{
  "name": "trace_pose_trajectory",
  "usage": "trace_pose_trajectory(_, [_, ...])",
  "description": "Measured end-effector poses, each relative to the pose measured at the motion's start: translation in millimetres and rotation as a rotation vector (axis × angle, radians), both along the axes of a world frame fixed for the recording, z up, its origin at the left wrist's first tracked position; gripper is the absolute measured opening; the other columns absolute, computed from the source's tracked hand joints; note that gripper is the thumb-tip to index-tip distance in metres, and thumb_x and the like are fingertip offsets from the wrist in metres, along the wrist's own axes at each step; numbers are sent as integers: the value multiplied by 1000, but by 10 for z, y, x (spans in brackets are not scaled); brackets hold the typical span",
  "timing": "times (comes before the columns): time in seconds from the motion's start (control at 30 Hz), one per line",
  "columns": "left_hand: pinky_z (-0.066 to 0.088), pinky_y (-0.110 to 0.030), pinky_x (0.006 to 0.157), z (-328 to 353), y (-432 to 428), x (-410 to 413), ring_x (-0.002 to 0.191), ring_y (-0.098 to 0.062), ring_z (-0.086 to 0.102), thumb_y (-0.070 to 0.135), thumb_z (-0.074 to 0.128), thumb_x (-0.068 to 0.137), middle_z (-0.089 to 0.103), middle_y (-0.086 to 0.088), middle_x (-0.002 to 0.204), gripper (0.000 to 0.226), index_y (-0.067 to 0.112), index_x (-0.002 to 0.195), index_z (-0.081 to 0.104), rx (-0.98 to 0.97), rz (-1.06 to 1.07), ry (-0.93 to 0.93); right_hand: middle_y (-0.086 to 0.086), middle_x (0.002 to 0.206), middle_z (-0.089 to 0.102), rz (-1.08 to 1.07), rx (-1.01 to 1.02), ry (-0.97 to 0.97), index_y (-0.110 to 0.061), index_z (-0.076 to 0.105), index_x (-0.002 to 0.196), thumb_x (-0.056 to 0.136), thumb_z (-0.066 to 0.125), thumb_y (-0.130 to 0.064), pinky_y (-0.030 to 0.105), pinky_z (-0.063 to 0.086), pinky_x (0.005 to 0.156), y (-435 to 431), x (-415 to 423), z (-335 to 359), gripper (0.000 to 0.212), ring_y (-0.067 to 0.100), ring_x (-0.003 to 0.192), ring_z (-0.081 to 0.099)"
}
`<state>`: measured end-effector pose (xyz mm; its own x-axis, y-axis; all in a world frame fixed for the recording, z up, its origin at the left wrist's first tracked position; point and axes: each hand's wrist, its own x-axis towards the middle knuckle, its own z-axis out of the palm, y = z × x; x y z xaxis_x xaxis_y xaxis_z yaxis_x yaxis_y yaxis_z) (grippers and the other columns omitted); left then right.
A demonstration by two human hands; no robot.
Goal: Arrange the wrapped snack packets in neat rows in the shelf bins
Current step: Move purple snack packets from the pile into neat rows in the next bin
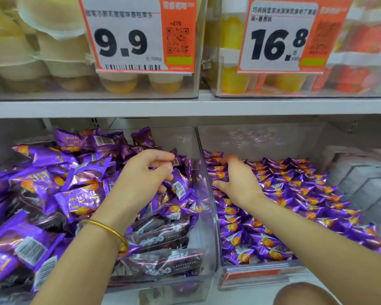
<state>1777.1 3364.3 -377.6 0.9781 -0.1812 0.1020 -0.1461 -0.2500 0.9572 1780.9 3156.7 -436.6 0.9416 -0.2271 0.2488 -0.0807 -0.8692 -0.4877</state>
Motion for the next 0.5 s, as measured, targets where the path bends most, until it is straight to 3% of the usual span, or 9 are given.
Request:
trace_pose_trajectory(0.13, [52,-24,63,3,29,13,79,-14,64,8,54,92,62,3,88,21,20,106,63,52,24,-34,13,117,53,-30,56,-8,-9,43,124,74,79,-25,38,46,87,-32,-23,53,63,30,108,52])
trace_pose_trajectory(0.27, [47,-15,62,-21,34,48,70,-15,59,10,53,92,61,4,100,22,21,110,61,226,39,-91,13,123,49,-39,45,16,-11,41,125,71,81,-29,37,46,88,-26,-64,107,70,30,111,51])
trace_pose_trajectory(0.37, [41,-22,85,-90,19,102,103,-17,55,10,56,90,54,-2,124,36,19,124,56,524,-49,-200,12,124,47,-33,58,31,-12,41,126,70,81,-32,36,45,90,-19,-91,151,72,29,113,50])
trace_pose_trajectory(0.43, [31,-26,101,-152,-16,150,123,-21,41,12,55,91,44,-1,138,49,22,137,44,758,-144,-283,12,124,46,-42,60,46,-11,42,127,72,79,-34,35,44,90,-22,-112,229,70,29,111,50])
trace_pose_trajectory(0.5, [26,-30,104,-199,-72,186,124,-24,31,4,50,90,34,4,146,63,28,145,30,917,-256,-321,13,123,45,-70,123,-5,-10,42,127,79,74,-31,37,46,90,-17,-154,358,62,29,105,53])
